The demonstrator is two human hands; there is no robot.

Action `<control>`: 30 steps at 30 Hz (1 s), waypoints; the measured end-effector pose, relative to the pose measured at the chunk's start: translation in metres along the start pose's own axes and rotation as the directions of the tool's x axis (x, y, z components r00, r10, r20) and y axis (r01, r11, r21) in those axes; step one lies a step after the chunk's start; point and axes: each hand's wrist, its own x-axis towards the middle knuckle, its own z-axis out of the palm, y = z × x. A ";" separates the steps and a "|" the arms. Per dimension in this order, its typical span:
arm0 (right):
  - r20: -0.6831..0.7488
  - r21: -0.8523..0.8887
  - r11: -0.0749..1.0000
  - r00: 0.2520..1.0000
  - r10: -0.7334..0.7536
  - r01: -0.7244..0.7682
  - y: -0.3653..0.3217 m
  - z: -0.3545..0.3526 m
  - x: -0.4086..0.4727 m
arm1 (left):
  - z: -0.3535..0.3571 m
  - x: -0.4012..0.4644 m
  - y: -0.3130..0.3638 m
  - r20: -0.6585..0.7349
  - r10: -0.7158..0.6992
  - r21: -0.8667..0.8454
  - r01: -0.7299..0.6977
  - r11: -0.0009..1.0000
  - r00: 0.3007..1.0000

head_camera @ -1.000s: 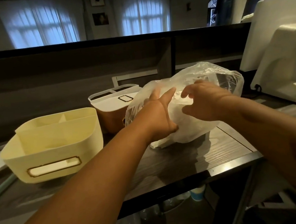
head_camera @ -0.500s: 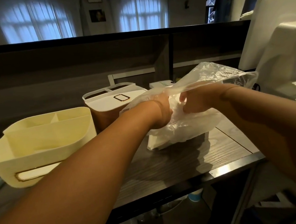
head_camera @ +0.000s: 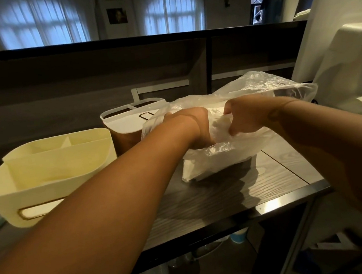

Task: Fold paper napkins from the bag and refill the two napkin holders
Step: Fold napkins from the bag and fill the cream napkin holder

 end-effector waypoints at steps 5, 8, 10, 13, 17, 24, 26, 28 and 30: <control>0.003 0.043 0.999 1.000 -0.017 0.017 0.002 0.000 -0.002 | -0.001 -0.003 0.000 0.002 -0.008 -0.002 0.008 1.000 1.000; 0.034 0.006 0.999 0.999 -0.041 0.041 0.001 0.002 -0.008 | 0.000 -0.004 0.000 0.013 -0.007 -0.015 0.007 1.000 1.000; 0.012 -0.001 0.997 0.997 -0.078 0.078 -0.001 0.002 -0.011 | -0.001 -0.005 0.001 0.019 0.000 -0.028 0.001 1.000 1.000; -0.048 0.042 0.994 0.994 -0.097 0.099 -0.006 0.001 -0.011 | -0.001 -0.007 0.001 0.021 -0.011 -0.041 0.012 0.999 1.000; 0.008 0.185 0.982 0.999 0.032 -0.033 -0.018 -0.004 0.002 | -0.001 -0.005 0.000 0.022 -0.036 -0.011 0.036 0.999 0.999; 0.160 0.216 0.972 0.986 0.055 -0.089 -0.040 0.005 0.027 | -0.003 0.005 -0.005 0.000 -0.058 -0.072 0.058 0.996 0.998; 0.194 0.146 0.987 0.980 0.041 -0.070 -0.048 0.001 0.026 | 0.000 0.007 -0.007 -0.002 -0.044 -0.074 0.044 0.996 0.999; 0.228 0.090 0.994 0.973 0.037 -0.059 -0.051 0.000 0.024 | 0.001 0.007 -0.009 0.002 -0.041 -0.078 0.041 0.996 0.999; 0.218 0.093 0.996 0.976 -0.002 -0.018 -0.045 -0.002 0.028 | 0.001 0.006 -0.012 0.002 -0.048 -0.094 0.048 0.994 0.999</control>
